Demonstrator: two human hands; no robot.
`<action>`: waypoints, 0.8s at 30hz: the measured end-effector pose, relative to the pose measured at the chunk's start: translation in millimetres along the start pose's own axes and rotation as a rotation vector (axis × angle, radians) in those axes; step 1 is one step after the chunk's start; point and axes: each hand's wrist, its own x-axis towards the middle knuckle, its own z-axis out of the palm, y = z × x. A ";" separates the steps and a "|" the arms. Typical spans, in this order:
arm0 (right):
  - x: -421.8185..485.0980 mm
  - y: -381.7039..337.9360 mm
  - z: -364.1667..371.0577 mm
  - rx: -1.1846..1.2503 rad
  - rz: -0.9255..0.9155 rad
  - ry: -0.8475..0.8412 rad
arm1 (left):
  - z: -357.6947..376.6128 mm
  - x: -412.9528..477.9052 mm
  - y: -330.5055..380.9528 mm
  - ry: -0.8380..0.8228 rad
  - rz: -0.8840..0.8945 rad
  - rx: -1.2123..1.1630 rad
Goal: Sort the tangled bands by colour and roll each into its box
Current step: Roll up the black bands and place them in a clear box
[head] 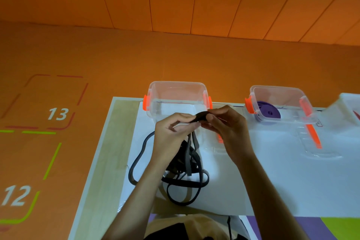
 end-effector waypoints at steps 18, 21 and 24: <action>-4.0 10.2 10.0 0.065 0.068 0.077 | 1.4 3.5 3.6 -0.184 -0.086 0.023; -1.0 10.5 8.5 0.087 0.088 0.075 | -1.5 6.0 1.3 -0.198 -0.085 0.045; 2.2 10.2 6.4 0.073 0.092 0.060 | -4.5 10.4 3.5 -0.235 -0.087 0.057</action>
